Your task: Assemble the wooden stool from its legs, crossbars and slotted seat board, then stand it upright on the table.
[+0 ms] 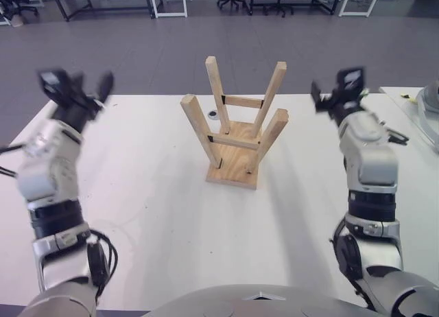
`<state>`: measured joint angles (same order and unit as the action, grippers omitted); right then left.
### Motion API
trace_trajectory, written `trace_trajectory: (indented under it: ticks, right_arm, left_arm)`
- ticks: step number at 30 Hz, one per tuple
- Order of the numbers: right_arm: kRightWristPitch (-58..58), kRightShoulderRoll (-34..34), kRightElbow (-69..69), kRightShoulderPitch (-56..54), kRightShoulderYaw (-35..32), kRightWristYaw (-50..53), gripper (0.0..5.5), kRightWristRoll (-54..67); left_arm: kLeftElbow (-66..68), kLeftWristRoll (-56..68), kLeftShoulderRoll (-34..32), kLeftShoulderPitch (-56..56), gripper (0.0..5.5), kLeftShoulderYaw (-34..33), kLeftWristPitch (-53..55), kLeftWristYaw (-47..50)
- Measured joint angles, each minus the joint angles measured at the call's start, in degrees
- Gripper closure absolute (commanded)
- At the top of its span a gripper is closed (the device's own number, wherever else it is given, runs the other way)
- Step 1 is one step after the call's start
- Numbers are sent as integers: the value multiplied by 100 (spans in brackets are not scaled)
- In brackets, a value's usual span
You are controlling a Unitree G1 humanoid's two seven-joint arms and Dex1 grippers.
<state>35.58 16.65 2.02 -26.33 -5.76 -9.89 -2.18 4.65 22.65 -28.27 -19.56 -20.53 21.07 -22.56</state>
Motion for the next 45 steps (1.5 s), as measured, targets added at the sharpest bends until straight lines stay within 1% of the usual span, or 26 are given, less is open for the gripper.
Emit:
trace_trajectory:
  ticks: [1, 3, 4, 6, 8, 11, 17, 21, 26, 28, 32, 33, 35, 37, 38, 39, 40, 42, 44, 45]
  right_arm:
    - [-82, 92, -295, 261, 419, -150, 191, -199]
    - [-251, 133, -682, 692, 1127, -508, 191, -419]
    - [-359, 166, -858, 841, 1519, -765, 191, -508]
    - [-655, 292, -992, 847, 1990, -1083, 191, -708]
    - [-790, 447, -1034, 714, 2328, -1328, 191, -923]
    - [-889, 466, -1078, 556, 2632, -1602, 191, -1037]
    - [-1099, 497, -791, 481, 3164, -2347, 191, -1124]
    - [-1306, 590, -576, 470, 3345, -2891, 191, -1138]
    - [-1784, 611, -468, 468, 3517, -3630, 191, -1016]
    - [-1983, 548, -318, 526, 3551, -4010, 191, -683]
    - [-2154, 308, 240, 658, 3596, -4465, 191, 0]
    - [-2161, 443, 425, 698, 3501, -4602, 191, 102]
    - [-2061, 1158, 732, 946, 3059, -4878, 191, 299]
    - [-1820, 1663, 1073, 1295, 2682, -5151, 191, 650]
    - [-1603, 2109, 1309, 1668, 2303, -5439, 191, 1033]
    - [-1535, 2262, 1338, 1843, 2106, -5511, 191, 1178]
    - [-1459, 2427, 1266, 2045, 1798, -5490, 191, 1313]
    - [-1432, 2321, 827, 2006, 1301, -5056, 191, 1399]
    - [-1452, 2103, 202, 1830, 1057, -4376, 191, 1291]
    - [-1500, 1990, -165, 1710, 1037, -3987, 191, 1133]
  left_arm:
    - [451, -181, 147, 198, 183, 256, -518, -283]
    - [1365, -337, 431, 335, 183, 539, -1080, -639]
    - [2037, -474, 575, 290, 183, 697, -1357, -815]
    - [3196, -719, 787, 67, 183, 1006, -1721, -1087]
    - [3889, -980, 848, -347, 183, 1301, -2173, -1424]
    - [4510, -1206, 949, -693, 183, 1643, -2556, -1974]
    - [5292, -1512, 1033, -1146, 183, 1955, -2978, -2103]
    - [5564, -1789, 904, -1355, 183, 2187, -3198, -2201]
    - [5567, -1842, 556, -1322, 183, 2242, -3429, -2722]
    - [5565, -1830, 426, -1314, 183, 2213, -3555, -2883]
    - [5814, -1927, 353, -1355, 183, 2231, -3967, -2827]
    - [5929, -2019, 293, -1405, 183, 2215, -4117, -2644]
    - [6111, -2130, -114, -1457, 183, 2123, -4314, -2132]
    - [6075, -2204, -360, -1453, 183, 2016, -4493, -1865]
    - [5792, -2104, -469, -1263, 183, 1856, -4589, -1767]
    - [5503, -2005, -490, -1072, 183, 1750, -4570, -1760]
    - [4898, -1783, -500, -604, 183, 1581, -4477, -1761]
    - [3463, -1401, -402, 369, 183, 1429, -3975, -1740]
    - [2129, -1235, -336, 1357, 183, 1383, -3322, -1662]
    - [1481, -1210, -331, 1821, 183, 1384, -2948, -1560]
